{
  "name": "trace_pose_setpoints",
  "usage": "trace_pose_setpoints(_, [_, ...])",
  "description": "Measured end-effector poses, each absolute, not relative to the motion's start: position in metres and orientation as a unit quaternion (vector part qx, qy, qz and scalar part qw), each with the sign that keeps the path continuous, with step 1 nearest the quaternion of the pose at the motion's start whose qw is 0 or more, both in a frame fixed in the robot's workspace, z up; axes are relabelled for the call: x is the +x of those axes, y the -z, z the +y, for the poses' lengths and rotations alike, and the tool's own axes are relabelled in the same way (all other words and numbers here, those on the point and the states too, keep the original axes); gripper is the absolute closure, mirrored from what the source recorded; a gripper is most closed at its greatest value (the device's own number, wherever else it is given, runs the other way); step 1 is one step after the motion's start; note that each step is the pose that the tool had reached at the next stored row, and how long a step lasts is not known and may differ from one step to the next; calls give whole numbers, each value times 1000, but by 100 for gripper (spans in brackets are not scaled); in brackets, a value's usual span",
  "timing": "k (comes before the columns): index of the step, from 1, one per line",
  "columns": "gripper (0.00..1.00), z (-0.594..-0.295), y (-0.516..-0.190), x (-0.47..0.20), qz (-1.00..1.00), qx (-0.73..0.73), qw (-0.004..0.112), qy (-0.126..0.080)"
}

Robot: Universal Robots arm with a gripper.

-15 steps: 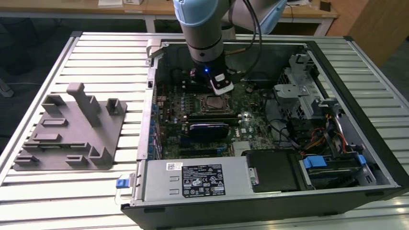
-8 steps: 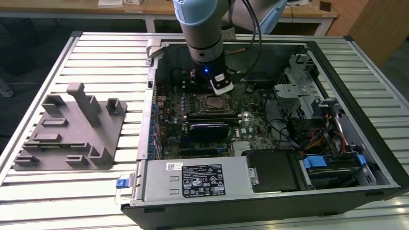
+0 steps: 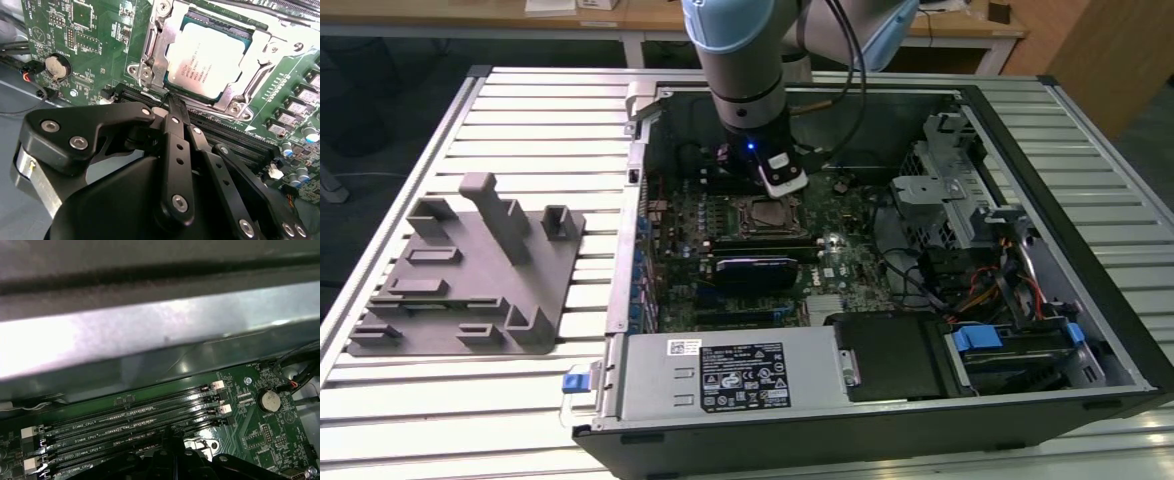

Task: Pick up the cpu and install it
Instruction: 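Install the first cpu locking lever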

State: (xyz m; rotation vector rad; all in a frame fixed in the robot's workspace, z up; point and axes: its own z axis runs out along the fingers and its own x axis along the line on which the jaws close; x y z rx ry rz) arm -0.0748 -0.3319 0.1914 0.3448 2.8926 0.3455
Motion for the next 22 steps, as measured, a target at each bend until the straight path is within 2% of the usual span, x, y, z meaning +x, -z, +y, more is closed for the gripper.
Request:
trace_pose_setpoints(15, [89, -325, -198, -75, 981, 117, 105, -114])
trace_pose_setpoints(22, [89, -323, -195, -75, 982, 115, 108, -103])
